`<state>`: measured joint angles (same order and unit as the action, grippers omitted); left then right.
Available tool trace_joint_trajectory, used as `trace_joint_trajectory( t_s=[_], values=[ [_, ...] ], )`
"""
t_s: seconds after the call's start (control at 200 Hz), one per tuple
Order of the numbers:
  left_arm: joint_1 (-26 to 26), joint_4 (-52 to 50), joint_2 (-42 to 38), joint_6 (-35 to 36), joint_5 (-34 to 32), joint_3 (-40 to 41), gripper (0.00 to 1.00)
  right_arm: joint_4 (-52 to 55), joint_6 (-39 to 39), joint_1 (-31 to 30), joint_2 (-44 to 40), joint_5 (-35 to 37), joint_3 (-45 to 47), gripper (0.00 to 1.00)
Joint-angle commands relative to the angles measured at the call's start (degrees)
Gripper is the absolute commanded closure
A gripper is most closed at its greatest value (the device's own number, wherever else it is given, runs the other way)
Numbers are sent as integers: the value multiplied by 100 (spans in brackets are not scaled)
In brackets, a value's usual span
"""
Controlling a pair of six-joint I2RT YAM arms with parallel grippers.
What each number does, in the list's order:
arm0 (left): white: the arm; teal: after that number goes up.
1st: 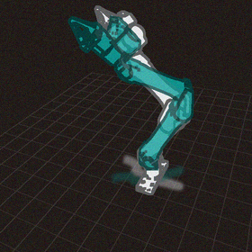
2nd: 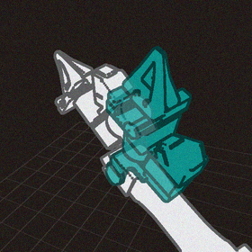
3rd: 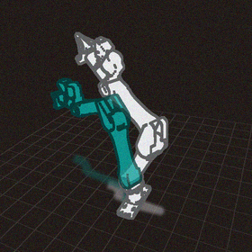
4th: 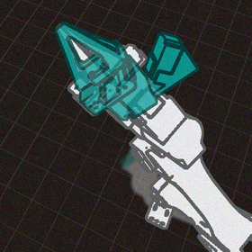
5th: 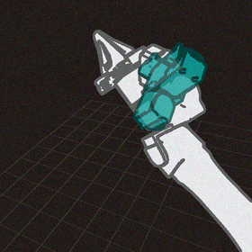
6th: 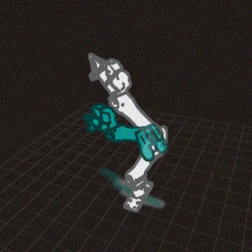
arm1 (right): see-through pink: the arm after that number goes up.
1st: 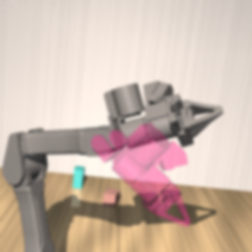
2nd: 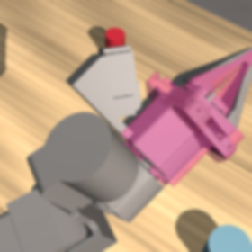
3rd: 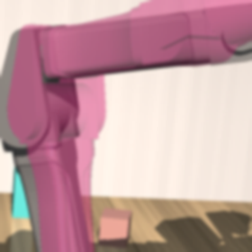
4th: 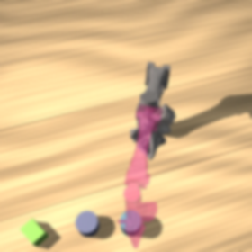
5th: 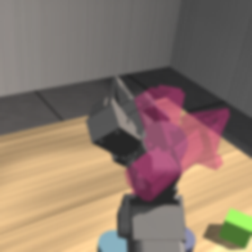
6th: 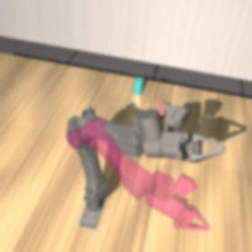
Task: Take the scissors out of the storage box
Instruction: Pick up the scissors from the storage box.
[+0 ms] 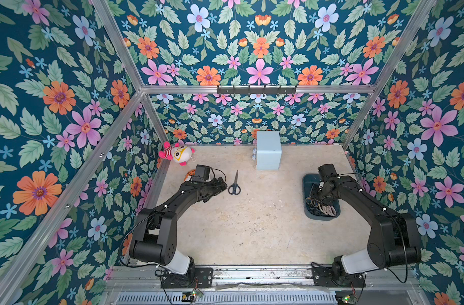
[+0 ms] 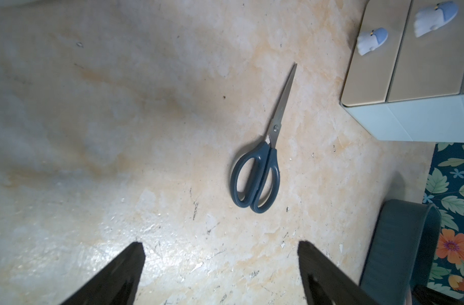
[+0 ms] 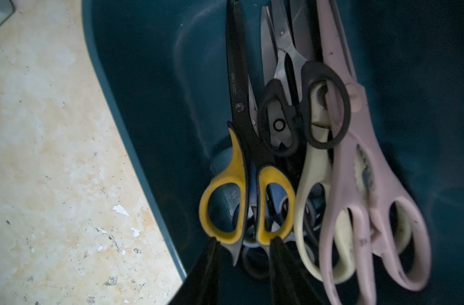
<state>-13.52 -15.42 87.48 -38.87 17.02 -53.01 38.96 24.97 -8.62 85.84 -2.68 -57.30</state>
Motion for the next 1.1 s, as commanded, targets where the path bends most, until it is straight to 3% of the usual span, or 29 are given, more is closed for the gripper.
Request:
trace_joint_trajectory(
  t_s=[0.0,0.49,0.93,1.095],
  values=[
    [-10,48,-51,-42,10,41,5,-159,31,86,105,-136,106,62],
    [-8,8,-77,-43,-53,45,5,-581,36,106,501,-185,281,66],
    [-10,9,-96,-41,-93,54,5,-347,-127,106,236,-215,93,100],
    [-3,-3,-88,-34,-113,52,5,-134,-141,102,24,-207,-17,100]
  ],
)
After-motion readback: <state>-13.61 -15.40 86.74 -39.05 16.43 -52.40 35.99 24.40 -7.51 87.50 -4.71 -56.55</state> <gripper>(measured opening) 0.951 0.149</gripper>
